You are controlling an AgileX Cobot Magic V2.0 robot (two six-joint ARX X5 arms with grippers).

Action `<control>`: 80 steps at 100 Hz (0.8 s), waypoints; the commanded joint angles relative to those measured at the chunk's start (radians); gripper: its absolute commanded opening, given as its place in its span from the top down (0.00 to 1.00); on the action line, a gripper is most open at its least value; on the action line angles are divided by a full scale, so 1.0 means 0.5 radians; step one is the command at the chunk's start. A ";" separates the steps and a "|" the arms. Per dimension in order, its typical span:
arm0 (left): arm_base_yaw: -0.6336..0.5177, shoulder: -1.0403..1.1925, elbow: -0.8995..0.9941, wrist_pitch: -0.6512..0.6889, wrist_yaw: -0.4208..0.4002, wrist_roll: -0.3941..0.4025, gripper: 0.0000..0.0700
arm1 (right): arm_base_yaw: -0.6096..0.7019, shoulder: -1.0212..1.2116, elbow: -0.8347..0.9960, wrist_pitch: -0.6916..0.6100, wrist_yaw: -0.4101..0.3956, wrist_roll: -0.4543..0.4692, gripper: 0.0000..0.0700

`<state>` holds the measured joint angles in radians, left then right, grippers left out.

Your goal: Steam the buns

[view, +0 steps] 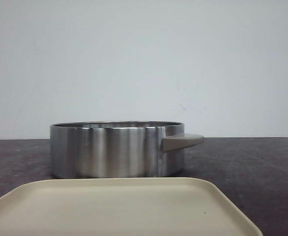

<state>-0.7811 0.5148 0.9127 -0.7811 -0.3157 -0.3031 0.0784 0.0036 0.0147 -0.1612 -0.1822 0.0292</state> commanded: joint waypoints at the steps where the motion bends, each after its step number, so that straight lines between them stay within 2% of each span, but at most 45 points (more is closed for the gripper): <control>1: -0.015 0.007 0.024 0.022 -0.003 -0.002 0.96 | 0.003 0.000 -0.006 0.007 -0.002 -0.014 0.99; 8: -0.015 0.007 0.024 0.018 -0.006 0.040 0.96 | 0.003 0.000 -0.006 0.007 -0.002 -0.014 0.99; 18: -0.013 -0.007 0.028 -0.086 -0.122 0.488 0.96 | 0.003 0.000 -0.006 0.007 -0.002 -0.014 0.99; 24: -0.013 -0.016 0.028 -0.139 -0.192 0.594 0.96 | 0.003 0.000 -0.006 0.007 -0.002 -0.014 0.99; 42: -0.014 -0.070 0.028 -0.183 -0.214 0.606 0.96 | 0.003 0.000 -0.006 0.007 -0.002 -0.014 0.99; 47: 0.034 -0.094 0.027 -0.140 -0.223 0.680 0.96 | 0.003 0.000 -0.006 0.007 -0.002 -0.014 0.99; 53: 0.131 -0.134 0.019 -0.065 -0.194 0.681 0.96 | 0.003 0.000 -0.006 0.007 -0.002 -0.014 0.99; 68: 0.493 -0.301 -0.211 0.338 0.127 0.545 0.96 | 0.003 0.000 -0.006 0.007 -0.003 -0.014 0.99; 80: 0.809 -0.524 -0.598 0.764 0.228 0.489 0.96 | 0.003 0.000 -0.006 0.007 -0.002 -0.014 0.99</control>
<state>-0.4370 0.2901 0.6941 -0.5014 -0.2176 -0.0261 0.0784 0.0036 0.0147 -0.1612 -0.1822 0.0292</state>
